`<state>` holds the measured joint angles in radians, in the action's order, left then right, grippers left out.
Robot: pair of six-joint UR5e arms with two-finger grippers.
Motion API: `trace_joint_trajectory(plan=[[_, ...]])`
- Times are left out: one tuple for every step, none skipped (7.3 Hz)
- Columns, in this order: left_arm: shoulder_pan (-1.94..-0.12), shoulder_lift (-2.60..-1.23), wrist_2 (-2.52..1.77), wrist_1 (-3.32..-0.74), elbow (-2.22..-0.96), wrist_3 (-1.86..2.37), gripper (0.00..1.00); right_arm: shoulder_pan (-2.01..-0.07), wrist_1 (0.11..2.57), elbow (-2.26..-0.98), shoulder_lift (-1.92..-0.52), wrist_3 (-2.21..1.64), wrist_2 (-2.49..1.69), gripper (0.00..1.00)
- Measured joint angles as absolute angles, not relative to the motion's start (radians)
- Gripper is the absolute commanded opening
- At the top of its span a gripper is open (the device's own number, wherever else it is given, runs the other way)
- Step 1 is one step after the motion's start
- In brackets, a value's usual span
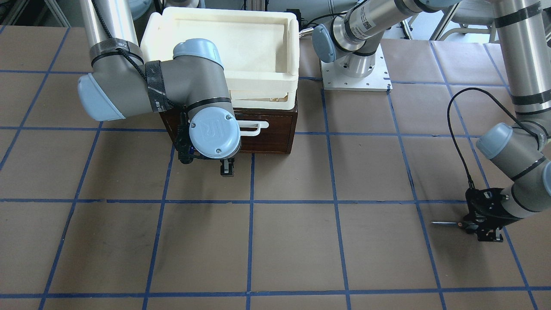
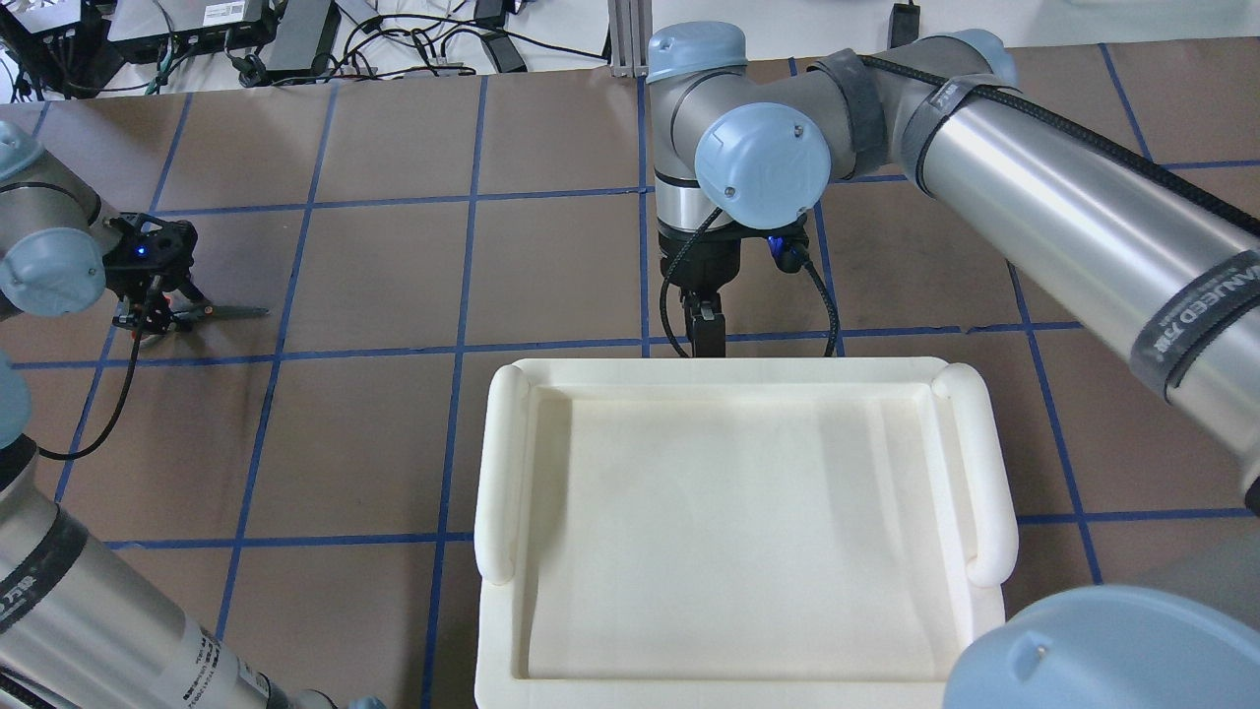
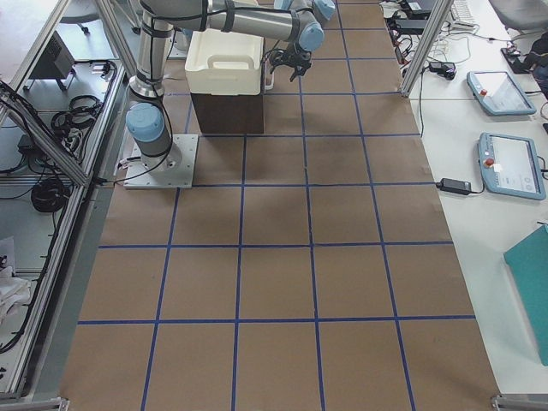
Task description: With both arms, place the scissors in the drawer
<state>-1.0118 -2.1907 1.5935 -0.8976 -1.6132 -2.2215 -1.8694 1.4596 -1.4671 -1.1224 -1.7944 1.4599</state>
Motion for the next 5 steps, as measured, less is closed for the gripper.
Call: trace_joint_trajectory(plan=[[-1.012,-2.190,1.587,-0.896,-1.613,-2.229,0.13,-1.870,1.463,-1.478,-1.122,-1.792,1.460,1.00],[-1.013,-2.188,1.572,-0.895,-1.613,-2.233,0.11,-1.870,1.468,-1.491,-1.122,-1.786,1.461,1.00],[-1.015,-2.182,1.564,-0.895,-1.614,-2.235,0.09,-1.870,1.470,-1.500,-1.121,-1.782,1.461,1.00],[-1.018,-2.172,1.559,-0.895,-1.614,-2.235,0.05,-1.870,1.471,-1.504,-1.118,-1.779,1.461,1.00],[-1.021,-2.162,1.557,-0.897,-1.614,-2.232,0.05,-1.871,1.480,-1.506,-1.108,-1.780,1.461,1.00]])
